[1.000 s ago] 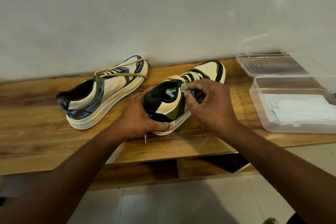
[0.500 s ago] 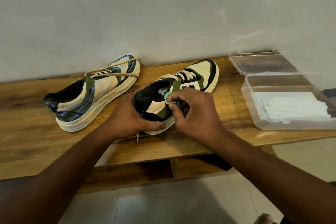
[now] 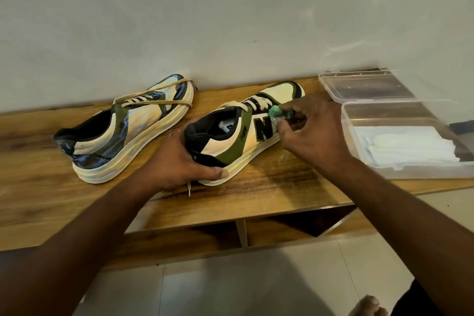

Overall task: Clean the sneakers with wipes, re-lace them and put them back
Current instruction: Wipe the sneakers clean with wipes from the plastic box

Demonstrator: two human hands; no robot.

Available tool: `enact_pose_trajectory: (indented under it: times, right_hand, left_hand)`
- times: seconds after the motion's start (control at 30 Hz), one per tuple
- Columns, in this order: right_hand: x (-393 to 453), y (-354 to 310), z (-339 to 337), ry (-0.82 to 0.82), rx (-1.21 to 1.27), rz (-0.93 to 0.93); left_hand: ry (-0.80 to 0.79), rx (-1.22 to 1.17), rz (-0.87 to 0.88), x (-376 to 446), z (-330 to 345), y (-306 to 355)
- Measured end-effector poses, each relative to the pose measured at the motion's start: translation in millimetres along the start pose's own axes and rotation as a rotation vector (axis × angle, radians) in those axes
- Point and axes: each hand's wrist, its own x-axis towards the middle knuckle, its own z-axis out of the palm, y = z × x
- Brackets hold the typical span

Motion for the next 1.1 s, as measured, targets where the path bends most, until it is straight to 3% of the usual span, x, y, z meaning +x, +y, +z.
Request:
enact_pose_trajectory:
  times: [0.17,0.4,0.5,0.73,0.9,1.1]
  right_hand:
    - [-6.7,-10.6,8.5,0.016,0.053,-0.011]
    - [-58.4,-47.3,33.4,-0.204,0.04,-0.214]
    - [-54.1,-42.2,31.8,-0.235,0.008,-0.205]
    - [-8.7,-3.3,2.4,-0.048,0.079,0.187]
    - [7.0,-6.2,0.1,0.104,0.349,0.361]
    - [22.4,-8.3,-14.4,0.277,0.503,0.333]
  left_hand:
    - [0.035,0.027,-0.025,1.0,1.0,-3.7]
    - [0.056,0.033,-0.044,5.8,-3.0,-13.6]
    - [0.06,0.04,-0.039,5.4,-1.9,-10.4]
    - [0.109,0.152,-0.048,-5.3,14.4,6.9]
    - [-0.116,0.38,-0.019,-4.0,27.9,15.6]
    - [-0.13,0.469,-0.002,-2.9,52.9,43.0]
